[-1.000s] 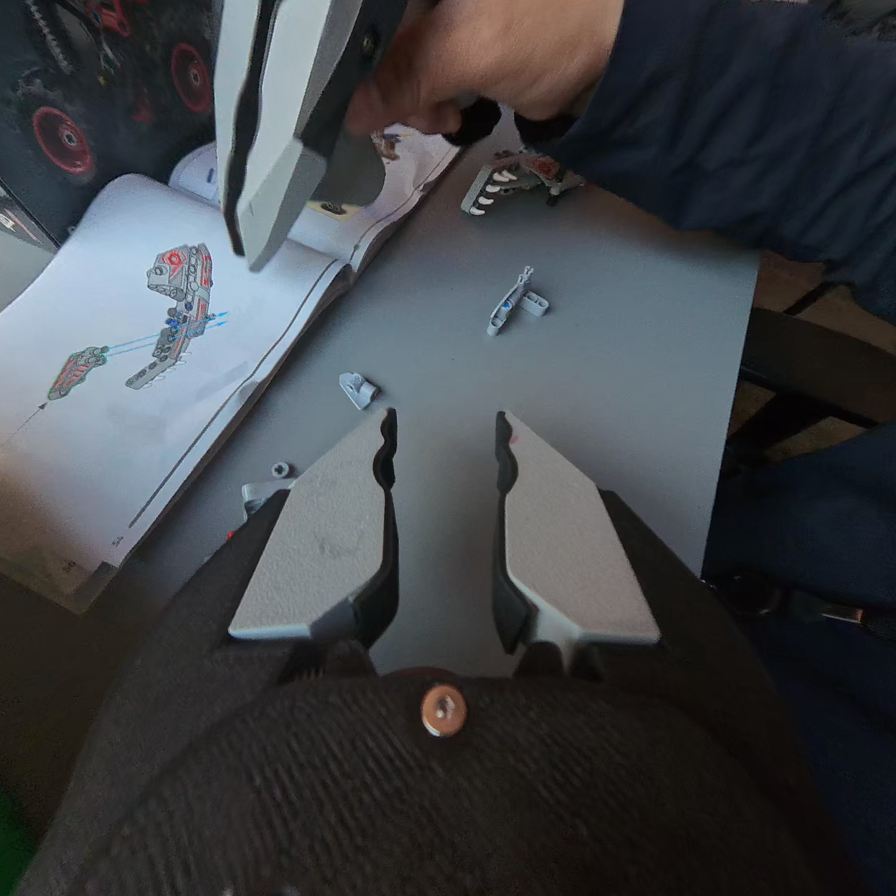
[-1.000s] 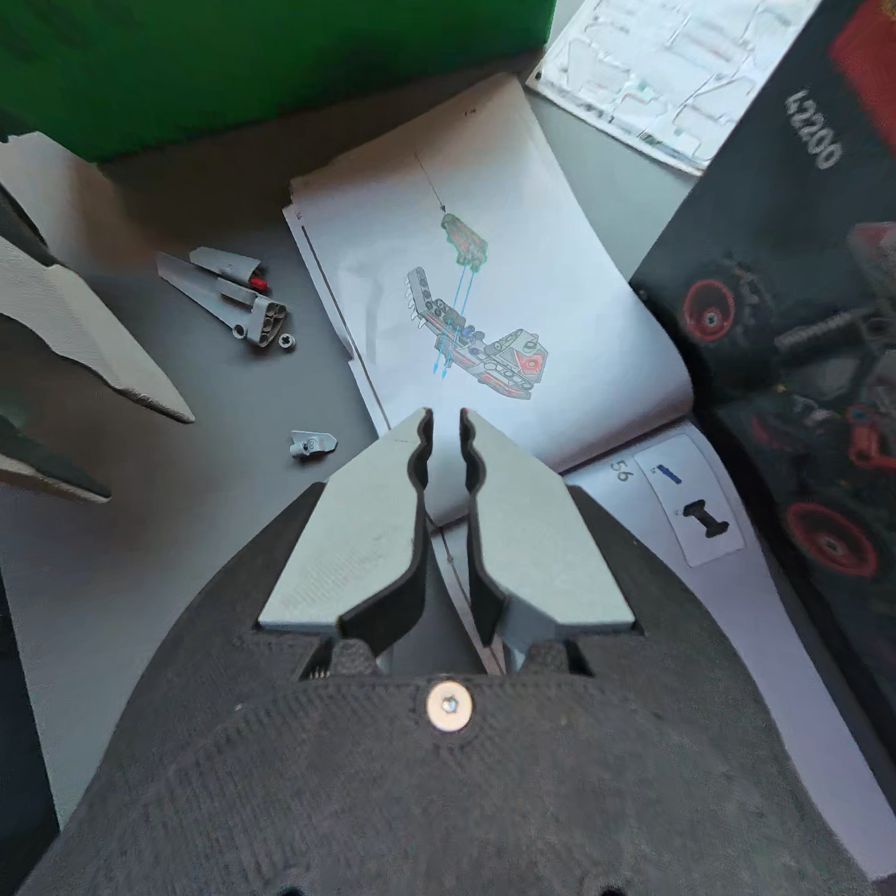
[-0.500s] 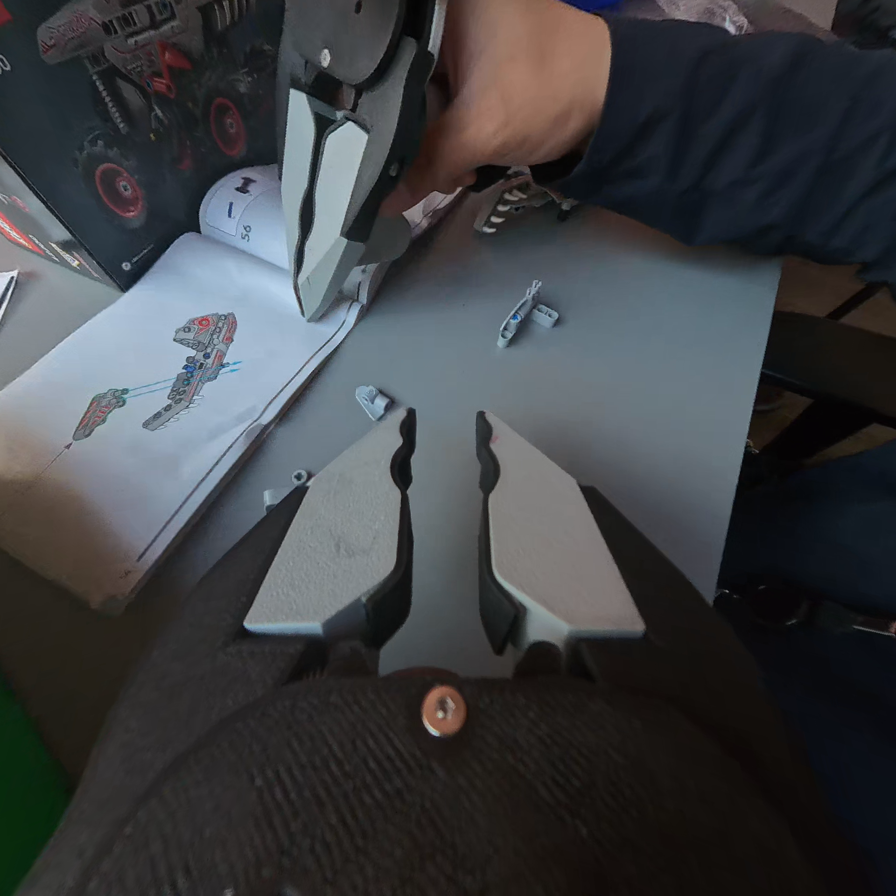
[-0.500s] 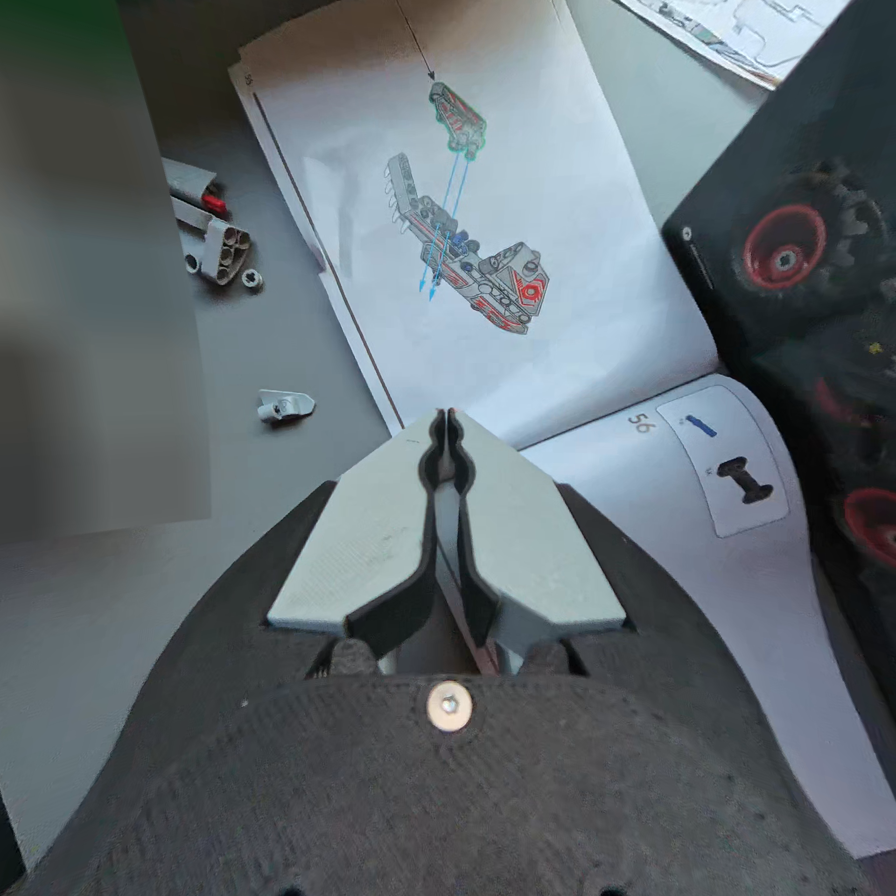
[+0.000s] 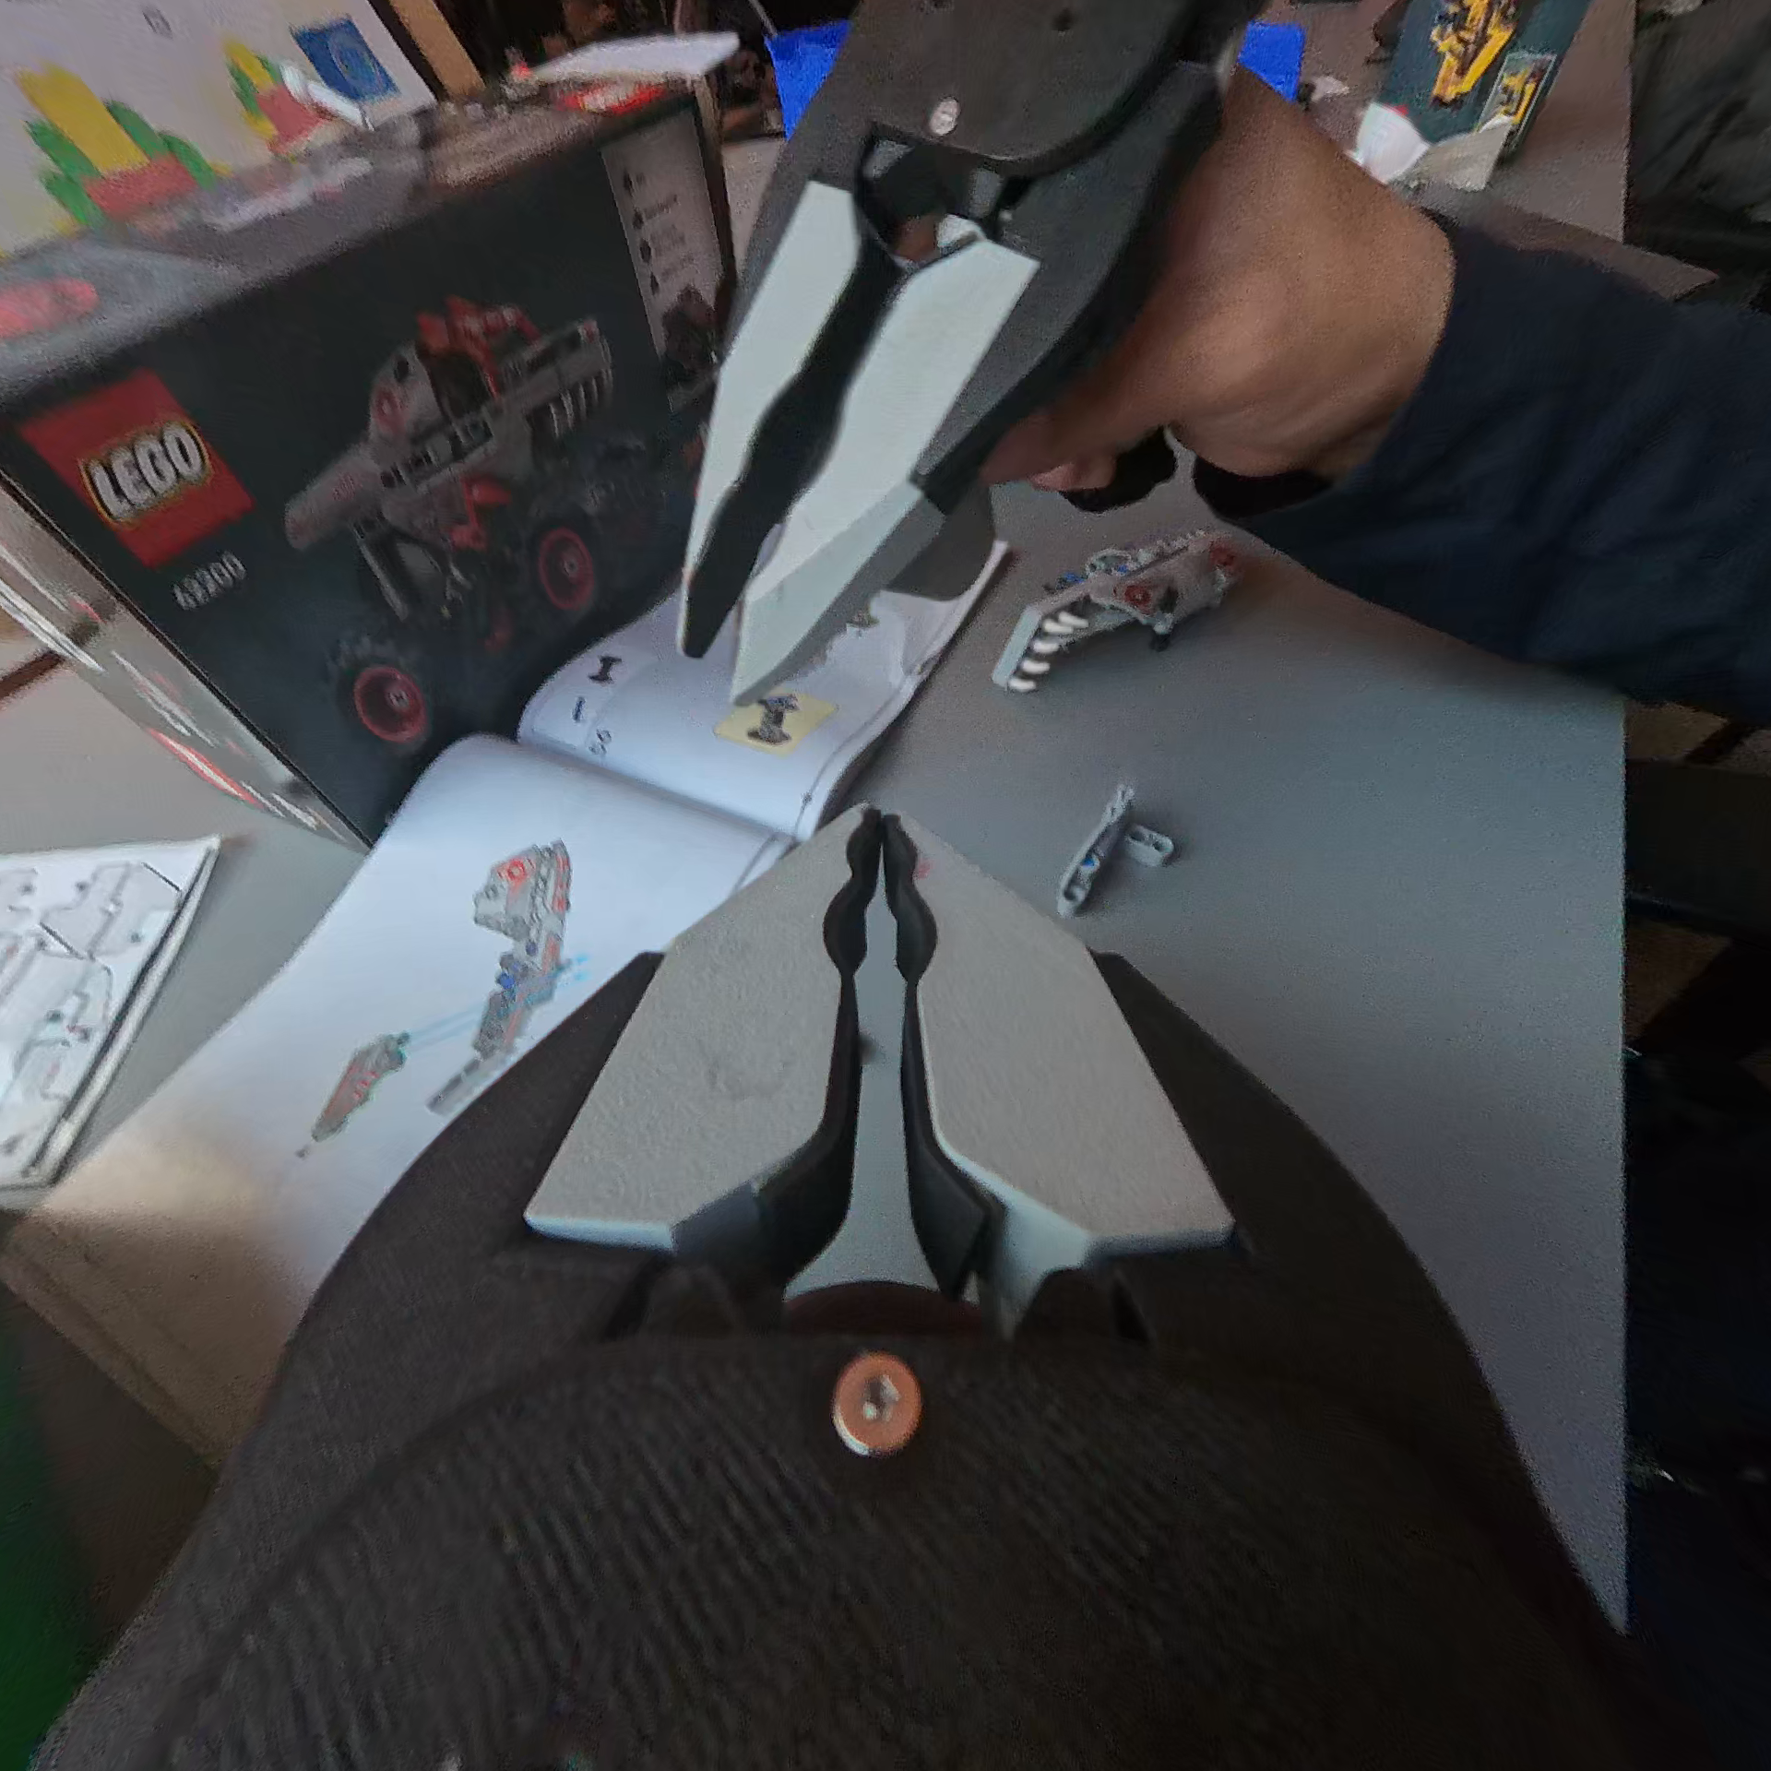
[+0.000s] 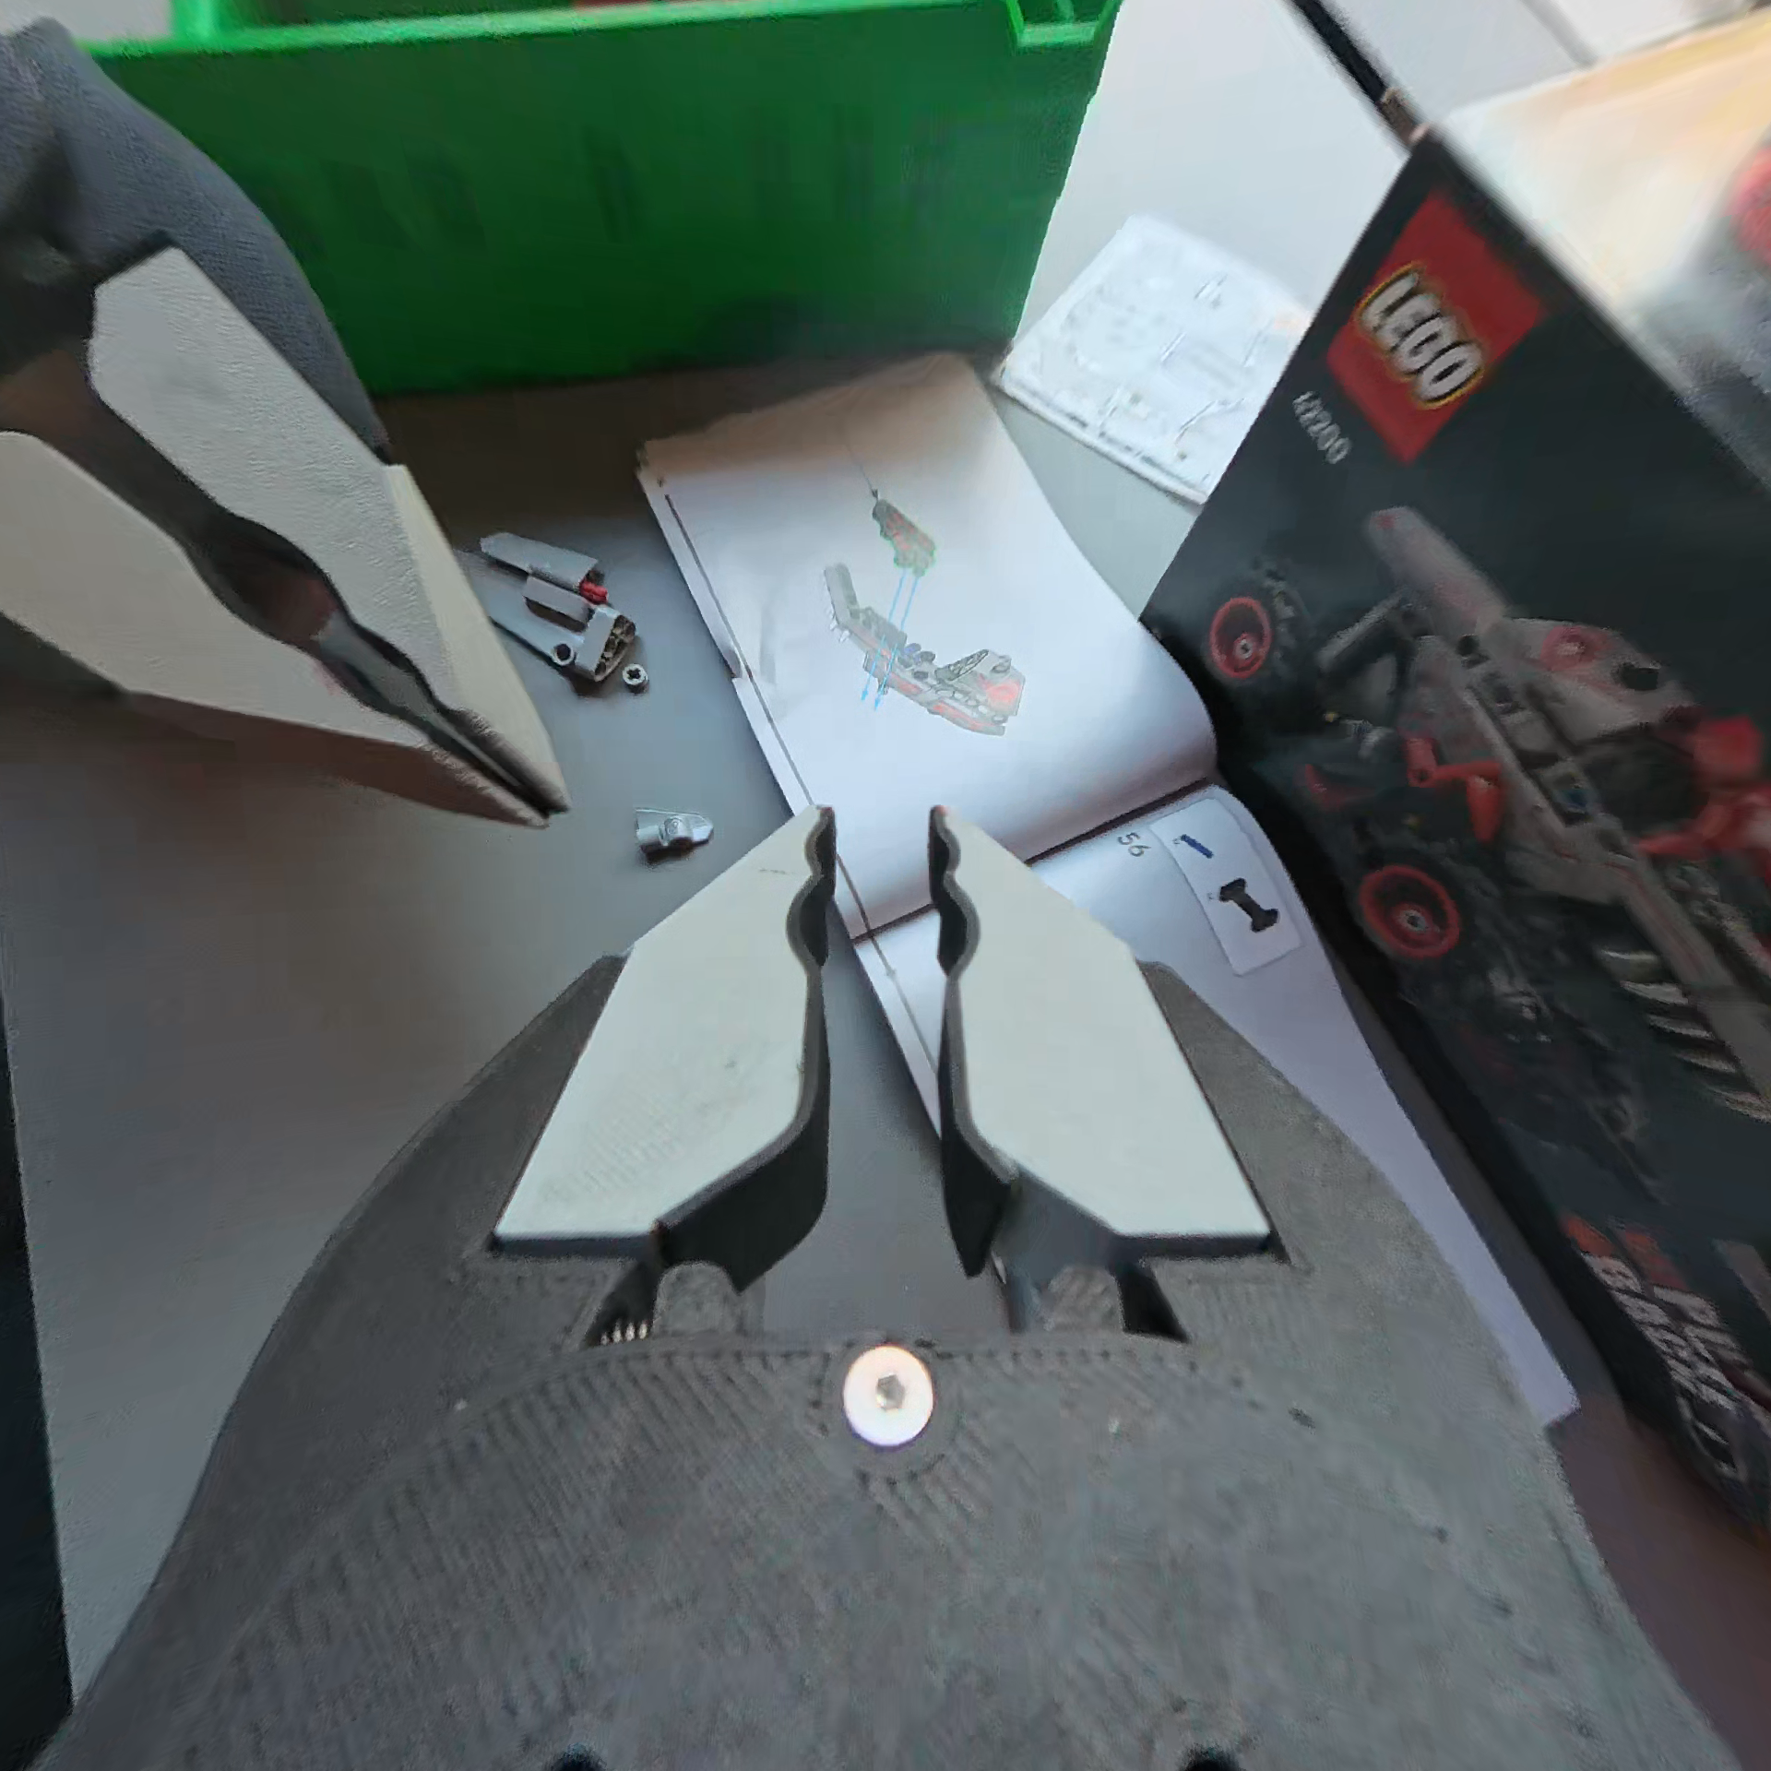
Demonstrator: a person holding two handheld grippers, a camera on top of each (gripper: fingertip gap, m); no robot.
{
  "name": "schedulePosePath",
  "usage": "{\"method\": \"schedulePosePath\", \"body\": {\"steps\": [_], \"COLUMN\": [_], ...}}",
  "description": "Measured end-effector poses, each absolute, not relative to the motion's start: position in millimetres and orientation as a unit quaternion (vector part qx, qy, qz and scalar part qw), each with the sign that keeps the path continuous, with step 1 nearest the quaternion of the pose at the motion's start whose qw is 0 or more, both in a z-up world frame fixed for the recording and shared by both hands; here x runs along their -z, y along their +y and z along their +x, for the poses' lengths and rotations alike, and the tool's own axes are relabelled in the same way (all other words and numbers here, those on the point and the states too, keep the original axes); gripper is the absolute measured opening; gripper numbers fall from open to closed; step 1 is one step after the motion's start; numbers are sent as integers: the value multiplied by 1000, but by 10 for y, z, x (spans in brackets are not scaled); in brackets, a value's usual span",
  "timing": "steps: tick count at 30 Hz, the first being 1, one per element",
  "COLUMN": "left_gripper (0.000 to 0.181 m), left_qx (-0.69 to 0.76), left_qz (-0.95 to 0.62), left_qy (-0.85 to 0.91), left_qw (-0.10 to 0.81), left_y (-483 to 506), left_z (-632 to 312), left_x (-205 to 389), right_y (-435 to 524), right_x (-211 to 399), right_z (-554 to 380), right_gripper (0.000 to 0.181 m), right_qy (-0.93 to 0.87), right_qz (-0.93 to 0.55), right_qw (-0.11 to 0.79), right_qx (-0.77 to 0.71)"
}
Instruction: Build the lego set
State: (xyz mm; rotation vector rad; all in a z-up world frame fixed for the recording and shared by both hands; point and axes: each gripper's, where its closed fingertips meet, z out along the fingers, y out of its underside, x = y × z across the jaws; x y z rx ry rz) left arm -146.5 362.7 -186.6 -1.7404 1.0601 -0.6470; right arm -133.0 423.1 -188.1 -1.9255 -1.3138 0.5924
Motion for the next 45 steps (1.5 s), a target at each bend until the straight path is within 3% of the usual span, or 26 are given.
{"method": "schedulePosePath", "body": {"steps": [1, 7, 11, 15, 20, 33, 36, 38, 45], "left_gripper": [0, 5, 9, 1, 2, 4, 4, 4, 4], "left_qx": [262, 252, 234, 230, 247, 255, 252, 252, 252], "left_qz": [-706, -670, -670, -657, -671, -677, -680, -679, -678], "left_qy": [436, 435, 418, 413, 421, 425, 426, 427, 434], "left_qw": [493, 547, 567, 587, 558, 544, 541, 541, 537], "left_y": [3667, 3916, 4040, 3981, 3919, 3907, 3911, 3907, 3872], "left_z": [-1431, -1272, -1318, -1311, -1273, -1257, -1253, -1249, -1224], "left_x": [1790, 1498, 1601, 1583, 1736, 1787, 1809, 1814, 1813], "right_y": [4245, 4384, 4418, 4369, 4398, 4354, 4326, 4370, 4341], "right_x": [1798, 1494, 1519, 1471, 1418, 1297, 1242, 1213, 1296], "right_z": [-1271, -963, -904, -967, -925, -960, -957, -922, -997], "right_gripper": [20, 42, 64, 67, 72, 84, 72, 94, 80], "right_qy": [-502, -440, -401, -393, -390, -359, -358, -343, -373], "right_qz": [-740, -701, -709, -703, -699, -676, -662, -663, -661], "right_qw": [384, 506, 511, 520, 547, 561, 567, 579, 579], "right_qx": [-229, -241, -275, -284, -244, -316, -334, -328, -299]}}
